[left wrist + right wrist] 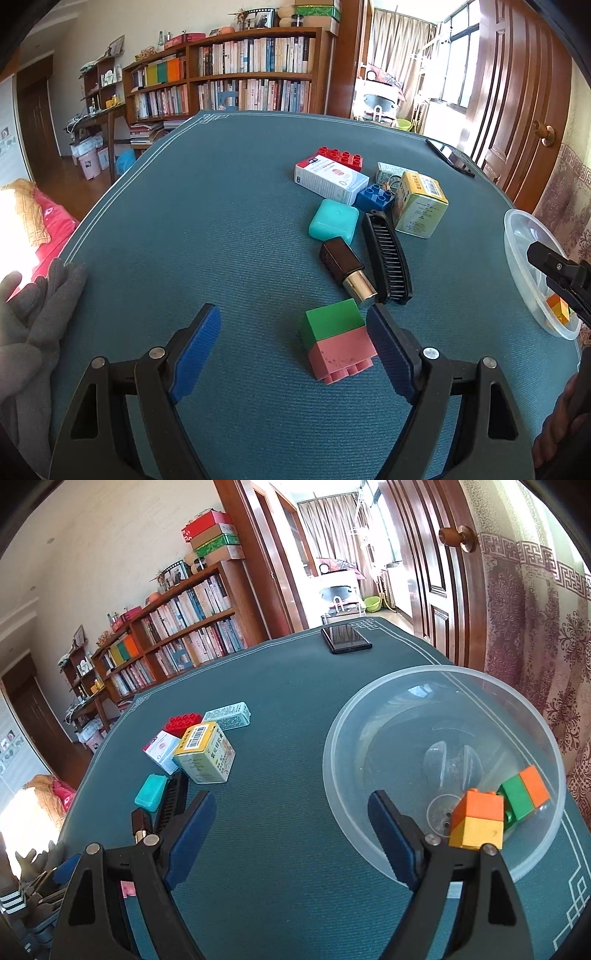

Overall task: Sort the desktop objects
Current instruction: 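Grasp the green-pink block with left gripper while right moves toward yellow box, then grasp the yellow barcode box with the right gripper, then carry the yellow box into the bowl and open right gripper while left carries block, then lower the green-pink block into the bowl and open the left gripper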

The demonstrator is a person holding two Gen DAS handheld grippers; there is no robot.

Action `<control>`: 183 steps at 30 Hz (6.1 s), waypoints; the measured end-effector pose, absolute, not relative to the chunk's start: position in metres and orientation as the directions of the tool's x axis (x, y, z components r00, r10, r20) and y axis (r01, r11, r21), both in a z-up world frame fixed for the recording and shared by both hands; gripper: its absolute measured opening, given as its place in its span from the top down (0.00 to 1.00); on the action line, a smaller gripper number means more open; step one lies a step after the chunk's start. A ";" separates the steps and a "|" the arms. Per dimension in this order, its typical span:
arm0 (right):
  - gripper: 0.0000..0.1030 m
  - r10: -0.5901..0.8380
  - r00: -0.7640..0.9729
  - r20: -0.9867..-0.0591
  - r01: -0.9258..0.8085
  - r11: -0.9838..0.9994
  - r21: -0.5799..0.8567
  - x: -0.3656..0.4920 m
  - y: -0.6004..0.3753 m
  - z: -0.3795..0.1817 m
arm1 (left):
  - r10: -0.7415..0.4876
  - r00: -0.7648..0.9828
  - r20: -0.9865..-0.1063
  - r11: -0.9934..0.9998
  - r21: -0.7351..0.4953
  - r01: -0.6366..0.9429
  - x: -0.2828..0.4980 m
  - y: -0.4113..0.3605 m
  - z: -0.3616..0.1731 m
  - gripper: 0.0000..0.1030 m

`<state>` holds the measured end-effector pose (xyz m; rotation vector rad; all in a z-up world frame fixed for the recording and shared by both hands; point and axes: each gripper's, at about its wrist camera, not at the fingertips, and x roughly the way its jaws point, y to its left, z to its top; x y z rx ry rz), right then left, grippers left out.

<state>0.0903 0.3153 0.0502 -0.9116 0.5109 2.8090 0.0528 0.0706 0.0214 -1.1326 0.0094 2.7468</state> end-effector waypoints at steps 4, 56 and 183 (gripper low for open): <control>0.15 -0.002 -0.797 -0.604 -0.200 -0.943 0.267 0.085 0.304 0.048 | 0.169 -0.689 -0.705 -0.982 -0.064 -0.175 0.054 0.072 0.019 0.18; 0.15 -0.141 -0.739 -0.659 -0.078 -0.953 0.292 0.008 0.279 0.047 | 0.249 -0.654 -0.715 -0.965 -0.122 -0.234 0.032 0.066 0.021 0.66; 0.23 0.285 -0.772 -0.568 -0.493 -0.832 0.253 0.110 0.488 0.079 | 0.564 -0.523 -0.639 -0.753 -0.137 -0.644 0.030 0.301 0.074 0.65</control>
